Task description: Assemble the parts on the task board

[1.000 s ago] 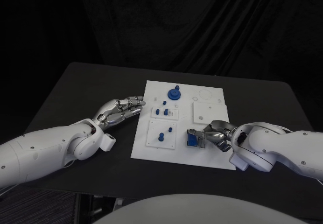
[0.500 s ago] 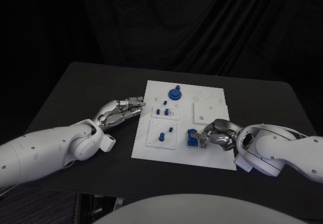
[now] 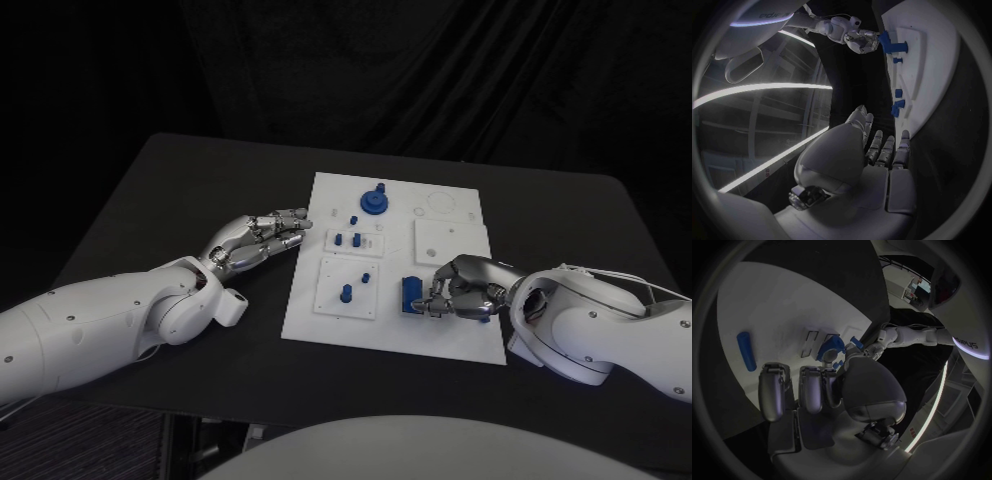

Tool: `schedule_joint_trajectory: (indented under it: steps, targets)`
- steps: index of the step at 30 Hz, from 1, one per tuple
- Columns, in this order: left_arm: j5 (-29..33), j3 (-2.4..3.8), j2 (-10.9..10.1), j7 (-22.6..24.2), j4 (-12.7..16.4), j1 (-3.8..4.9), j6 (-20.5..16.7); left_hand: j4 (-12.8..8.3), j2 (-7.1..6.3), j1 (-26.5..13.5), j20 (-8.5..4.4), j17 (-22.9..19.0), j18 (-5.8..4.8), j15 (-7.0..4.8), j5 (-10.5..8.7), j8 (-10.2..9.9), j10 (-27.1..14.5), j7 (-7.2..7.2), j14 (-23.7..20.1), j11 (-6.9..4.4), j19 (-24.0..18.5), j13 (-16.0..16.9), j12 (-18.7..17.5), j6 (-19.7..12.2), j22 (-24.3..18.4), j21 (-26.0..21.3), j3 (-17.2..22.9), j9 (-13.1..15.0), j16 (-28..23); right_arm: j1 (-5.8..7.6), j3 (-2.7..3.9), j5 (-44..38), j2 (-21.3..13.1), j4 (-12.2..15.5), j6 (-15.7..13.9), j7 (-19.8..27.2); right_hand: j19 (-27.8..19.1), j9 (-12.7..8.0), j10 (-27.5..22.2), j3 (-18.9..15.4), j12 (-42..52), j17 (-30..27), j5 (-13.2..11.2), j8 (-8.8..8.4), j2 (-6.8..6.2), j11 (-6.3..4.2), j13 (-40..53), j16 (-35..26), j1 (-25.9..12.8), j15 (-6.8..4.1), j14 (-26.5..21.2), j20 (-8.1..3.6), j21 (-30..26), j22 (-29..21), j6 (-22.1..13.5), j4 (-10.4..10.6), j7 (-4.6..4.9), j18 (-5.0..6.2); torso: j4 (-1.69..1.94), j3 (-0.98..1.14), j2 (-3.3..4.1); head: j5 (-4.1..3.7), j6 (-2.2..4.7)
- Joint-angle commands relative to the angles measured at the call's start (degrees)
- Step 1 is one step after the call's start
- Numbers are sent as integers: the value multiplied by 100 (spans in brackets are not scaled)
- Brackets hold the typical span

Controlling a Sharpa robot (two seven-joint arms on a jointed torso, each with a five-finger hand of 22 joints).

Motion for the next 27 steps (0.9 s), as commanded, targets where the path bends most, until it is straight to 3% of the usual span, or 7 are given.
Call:
schedule_joint_trajectory:
  steps: [1,11,13,27]
  targets:
    - [24,5,0,540,14,-13,64,0,35,-3,42,5,68,40,27,30,11,32,13,38,14,1,0,23,-4,22,32,4,28,-22,0,-358,11,-9,141,38,399,83,586,-45,15,1137,26,117,-4,-49,1509,35,78,-48,528,-45,40,1350,96,-5,-4,32,-6,-4,-4,12,-1]
    - [24,5,5,535,9,-16,76,5,34,-8,48,7,58,59,28,32,12,32,24,33,17,1,-1,24,-4,23,33,4,36,-46,0,-379,51,-74,169,25,396,234,586,-22,15,1133,35,302,109,-78,1509,34,217,-72,527,-68,34,1348,192,-41,-36,33,21,-9,2,7,-1]
    - [24,5,5,535,10,-17,81,5,34,-8,48,7,58,59,28,32,12,32,24,33,17,1,-1,24,-4,23,33,4,36,-51,0,-380,55,-85,154,36,389,329,586,-1,15,1120,36,444,164,-88,1509,27,290,-81,524,-76,20,1342,330,-73,-48,37,21,-10,2,15,-1]
    - [24,5,-1,528,12,-22,93,5,35,-8,49,8,53,65,28,34,18,32,29,35,23,3,12,27,4,26,36,5,41,-82,1,-381,174,-213,88,119,389,382,586,44,15,1132,39,493,300,-108,1509,33,399,-98,527,-92,21,1343,354,-114,-69,37,12,-9,6,35,-1]
